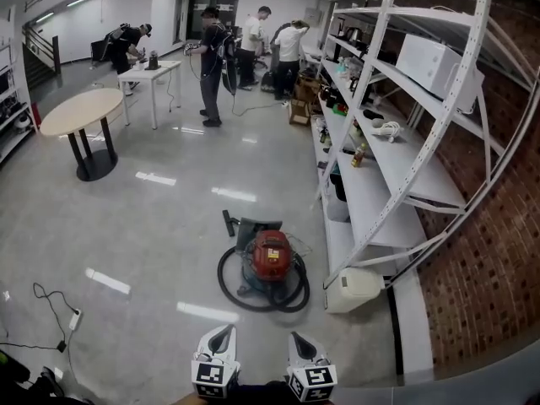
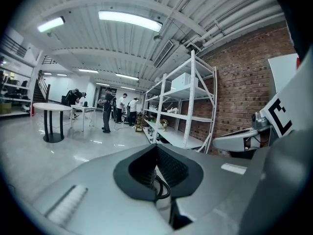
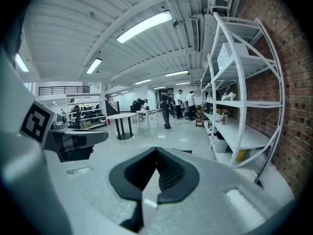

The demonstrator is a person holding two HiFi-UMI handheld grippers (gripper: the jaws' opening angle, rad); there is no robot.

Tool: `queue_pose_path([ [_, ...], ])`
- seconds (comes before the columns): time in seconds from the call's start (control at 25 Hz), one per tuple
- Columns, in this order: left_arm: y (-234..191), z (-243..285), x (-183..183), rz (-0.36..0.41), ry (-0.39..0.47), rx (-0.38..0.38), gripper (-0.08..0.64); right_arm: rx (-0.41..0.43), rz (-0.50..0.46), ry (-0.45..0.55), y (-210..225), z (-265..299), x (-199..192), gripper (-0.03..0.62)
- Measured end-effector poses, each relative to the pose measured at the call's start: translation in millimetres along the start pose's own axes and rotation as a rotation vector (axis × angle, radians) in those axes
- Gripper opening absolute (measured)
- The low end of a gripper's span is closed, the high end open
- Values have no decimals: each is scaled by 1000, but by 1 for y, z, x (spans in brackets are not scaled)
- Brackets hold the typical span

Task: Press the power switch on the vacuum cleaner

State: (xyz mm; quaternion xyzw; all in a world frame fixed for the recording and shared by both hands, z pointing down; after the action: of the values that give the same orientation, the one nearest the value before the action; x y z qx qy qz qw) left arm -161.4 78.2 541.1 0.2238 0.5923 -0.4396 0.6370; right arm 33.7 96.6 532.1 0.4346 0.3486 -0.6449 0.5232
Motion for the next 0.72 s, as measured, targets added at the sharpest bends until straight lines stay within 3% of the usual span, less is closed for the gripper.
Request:
queue_pose_path([
  [0.4,-37,24,5,-11,-14,85,15,33,13,-12,11,57,17,-8],
  [0.72,-57,95,22,-18,-17,149,15,112,3,-39,45,133,33,-9],
])
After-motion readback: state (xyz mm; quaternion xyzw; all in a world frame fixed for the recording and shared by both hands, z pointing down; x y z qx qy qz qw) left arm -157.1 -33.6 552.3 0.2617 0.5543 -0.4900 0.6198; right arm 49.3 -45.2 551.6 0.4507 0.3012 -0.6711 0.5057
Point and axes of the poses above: the fingertips, and each gripper's own axes: z forward along the fingers, y to its right, x out of its top, the point moved 6 cm from there along -z, backward along the fingers, and after that the axes turned 7 degrees about -x, right-handed, at the moved point
